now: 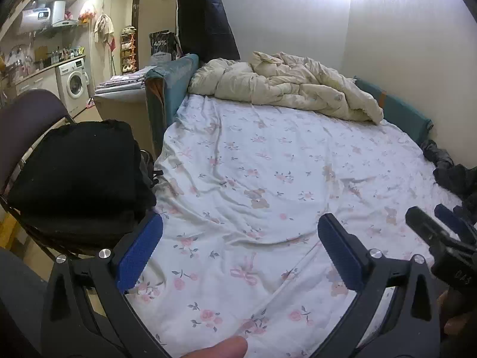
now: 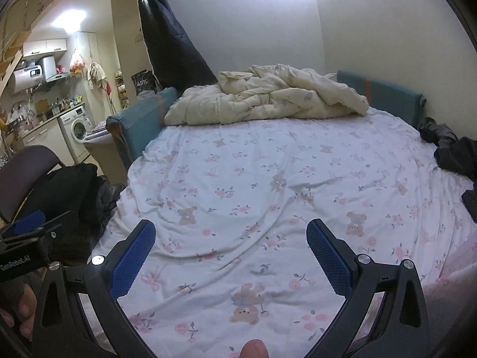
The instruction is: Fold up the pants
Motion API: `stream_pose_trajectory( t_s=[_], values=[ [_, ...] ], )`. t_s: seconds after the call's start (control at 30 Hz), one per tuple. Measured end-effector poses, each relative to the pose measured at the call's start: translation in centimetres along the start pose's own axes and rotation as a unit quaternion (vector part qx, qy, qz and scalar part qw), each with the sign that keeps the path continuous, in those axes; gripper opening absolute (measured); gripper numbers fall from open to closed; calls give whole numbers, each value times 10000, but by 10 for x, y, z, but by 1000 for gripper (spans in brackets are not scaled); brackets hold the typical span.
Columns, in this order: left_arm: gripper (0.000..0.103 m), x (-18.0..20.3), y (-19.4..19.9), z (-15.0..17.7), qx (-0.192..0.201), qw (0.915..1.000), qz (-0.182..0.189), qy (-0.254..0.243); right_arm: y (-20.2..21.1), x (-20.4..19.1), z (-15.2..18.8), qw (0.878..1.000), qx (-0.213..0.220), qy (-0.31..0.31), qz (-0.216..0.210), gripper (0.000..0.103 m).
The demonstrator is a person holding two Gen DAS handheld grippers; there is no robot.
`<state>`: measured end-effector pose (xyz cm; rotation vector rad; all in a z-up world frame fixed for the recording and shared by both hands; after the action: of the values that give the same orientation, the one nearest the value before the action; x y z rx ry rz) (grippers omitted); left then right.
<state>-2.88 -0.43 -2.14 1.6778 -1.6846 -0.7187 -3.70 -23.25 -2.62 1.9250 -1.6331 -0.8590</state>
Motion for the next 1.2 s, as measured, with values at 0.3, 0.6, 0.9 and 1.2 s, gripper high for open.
stream_pose_trajectory(
  t_s=[0.3, 0.6, 0.9, 1.2],
  values=[
    [103, 3, 4, 2, 121, 9998, -109, -123, -3, 2, 0, 10000, -85, -50, 15, 103],
    [103, 2, 5, 1, 136, 9998, -70, -109, -1, -2, -1, 9999, -1, 122, 83, 103],
    [103, 10, 3, 5, 184, 9993, -177, -267, 2, -3, -2, 9998, 47, 149, 92, 103],
    [103, 7, 4, 5, 185, 9995, -175, -198, 2, 0, -2, 9999, 30, 109, 65, 103]
  ],
)
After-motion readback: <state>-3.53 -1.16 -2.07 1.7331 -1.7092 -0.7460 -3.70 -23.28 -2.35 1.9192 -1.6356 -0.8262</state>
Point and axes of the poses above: each gripper's, at about its wrist camera, not at the fingertips, and y roughly against the way its jaws point, x to its right, z to its underside, the point moved 2 cm from there along -y, roughly the way its jaws point, and after that the axes turned 13 degrees about -x, right-handed, at the moved point
